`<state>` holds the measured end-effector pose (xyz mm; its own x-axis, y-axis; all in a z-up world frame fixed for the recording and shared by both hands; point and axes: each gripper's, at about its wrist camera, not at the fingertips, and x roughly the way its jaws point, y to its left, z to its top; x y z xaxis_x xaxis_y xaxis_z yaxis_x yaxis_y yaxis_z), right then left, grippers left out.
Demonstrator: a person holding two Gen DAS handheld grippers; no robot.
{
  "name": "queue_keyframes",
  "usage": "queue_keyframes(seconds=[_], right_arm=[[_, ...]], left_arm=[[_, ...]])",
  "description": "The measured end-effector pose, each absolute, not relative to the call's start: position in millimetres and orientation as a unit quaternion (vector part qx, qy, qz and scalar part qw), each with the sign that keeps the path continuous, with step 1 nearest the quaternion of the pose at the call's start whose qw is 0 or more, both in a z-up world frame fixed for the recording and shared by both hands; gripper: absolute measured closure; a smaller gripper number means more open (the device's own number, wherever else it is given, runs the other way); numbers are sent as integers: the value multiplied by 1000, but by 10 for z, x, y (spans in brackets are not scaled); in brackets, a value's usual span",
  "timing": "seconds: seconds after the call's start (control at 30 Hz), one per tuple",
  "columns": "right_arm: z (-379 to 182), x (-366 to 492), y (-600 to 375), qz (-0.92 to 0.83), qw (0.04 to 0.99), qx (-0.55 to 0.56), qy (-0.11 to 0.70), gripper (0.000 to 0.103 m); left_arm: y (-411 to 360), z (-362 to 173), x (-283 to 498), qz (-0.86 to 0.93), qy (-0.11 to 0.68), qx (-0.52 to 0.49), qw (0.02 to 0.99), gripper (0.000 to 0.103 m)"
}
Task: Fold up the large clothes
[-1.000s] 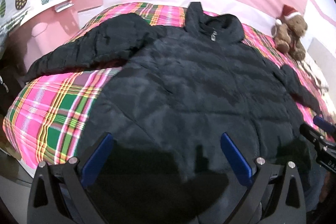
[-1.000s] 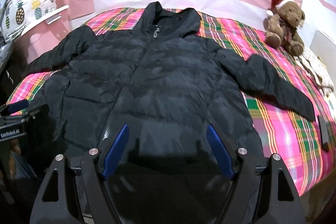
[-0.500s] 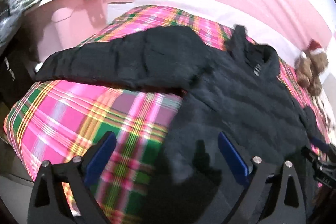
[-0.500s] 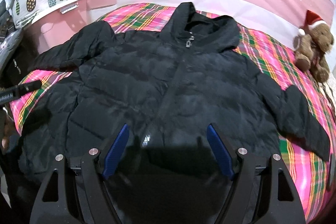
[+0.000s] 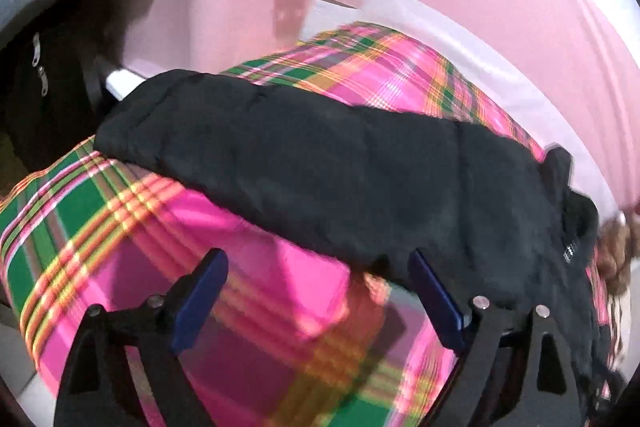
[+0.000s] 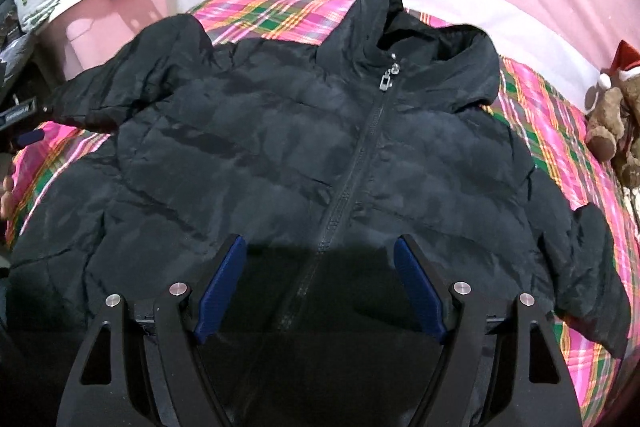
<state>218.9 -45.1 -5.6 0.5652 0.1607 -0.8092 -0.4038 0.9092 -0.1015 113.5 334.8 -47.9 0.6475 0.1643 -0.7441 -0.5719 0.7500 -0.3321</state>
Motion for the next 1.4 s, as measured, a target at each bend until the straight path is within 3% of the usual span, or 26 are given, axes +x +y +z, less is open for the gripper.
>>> queue_keyframes(seconds=[0.17,0.27,0.4,0.5,0.8,1.03,1.3,1.37,1.4], right_arm=[[-171,2305,-442,153,868,-149,449,27],[-221,2342,-464,145,866,-156,452,27],[-228,2365,-541,136,866,-154,456,27],[-198,2318,-607,133,868,-153,454,27],[8,2089,-952,117,879,-136,441,27],[139,1888,-1331,97,890,-115,430,27],[224,1703,-1876,62,900,-83,423,27],[209,1689,-2012,53,901,-74,425,27],[203,1683,-2064,49,901,-70,425,27]], left_arm=[[3631,-605,1330,247,354,-279,858,21],[3666,-632,1438,254,357,-261,860,39],[3642,-563,1521,238,361,-250,866,75],[3561,-373,1519,226,355,-232,877,83],[3048,731,1353,170,285,-177,927,84],[2232,1485,1430,58,250,-142,956,84],[1090,1311,1944,-80,295,-108,946,82],[843,1152,2097,-101,309,-101,940,76],[738,1072,2161,-112,317,-100,937,68]])
